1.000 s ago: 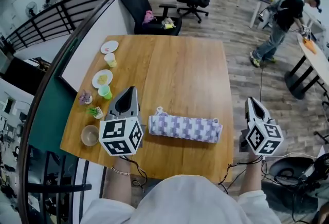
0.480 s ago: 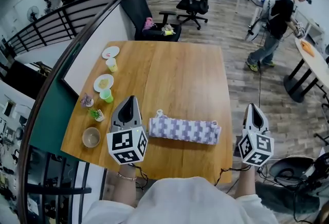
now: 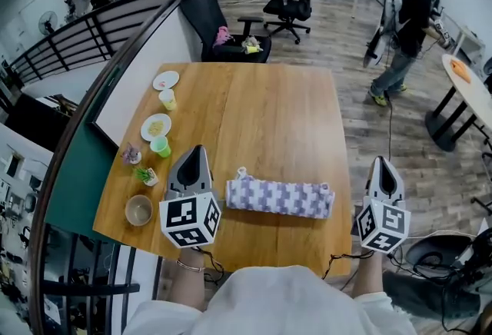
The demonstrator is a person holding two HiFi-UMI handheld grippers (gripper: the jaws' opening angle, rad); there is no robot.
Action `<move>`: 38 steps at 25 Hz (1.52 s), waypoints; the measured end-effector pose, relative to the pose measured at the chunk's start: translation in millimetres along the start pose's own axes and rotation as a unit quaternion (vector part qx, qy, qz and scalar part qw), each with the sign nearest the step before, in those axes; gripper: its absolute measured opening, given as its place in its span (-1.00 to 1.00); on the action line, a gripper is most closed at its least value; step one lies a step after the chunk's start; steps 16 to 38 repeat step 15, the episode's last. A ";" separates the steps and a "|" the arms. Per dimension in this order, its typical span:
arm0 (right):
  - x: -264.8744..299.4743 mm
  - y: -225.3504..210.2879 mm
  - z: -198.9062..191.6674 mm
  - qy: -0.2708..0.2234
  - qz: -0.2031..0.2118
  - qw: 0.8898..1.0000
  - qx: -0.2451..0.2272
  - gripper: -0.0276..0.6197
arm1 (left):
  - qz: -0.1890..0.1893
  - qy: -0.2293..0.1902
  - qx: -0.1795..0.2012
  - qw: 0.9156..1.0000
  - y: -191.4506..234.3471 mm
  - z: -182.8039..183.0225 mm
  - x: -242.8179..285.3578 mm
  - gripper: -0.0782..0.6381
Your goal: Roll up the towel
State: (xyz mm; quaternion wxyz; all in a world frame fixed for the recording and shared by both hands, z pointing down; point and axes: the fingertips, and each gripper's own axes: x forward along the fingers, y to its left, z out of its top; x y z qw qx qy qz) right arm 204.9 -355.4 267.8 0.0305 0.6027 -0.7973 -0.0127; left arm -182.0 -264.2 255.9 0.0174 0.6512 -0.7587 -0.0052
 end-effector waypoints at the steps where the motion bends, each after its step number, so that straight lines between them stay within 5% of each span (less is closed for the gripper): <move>1: 0.2 0.9 0.3 0.000 0.000 1.000 0.000 -0.92 | -0.002 0.000 0.000 1.000 -0.1 0.2 0.7 -0.77; 38: -0.3 2.7 2.6 0.000 -0.006 1.000 -0.015 -0.92 | -0.015 -0.004 0.000 1.000 -5.9 -0.1 6.7 -0.77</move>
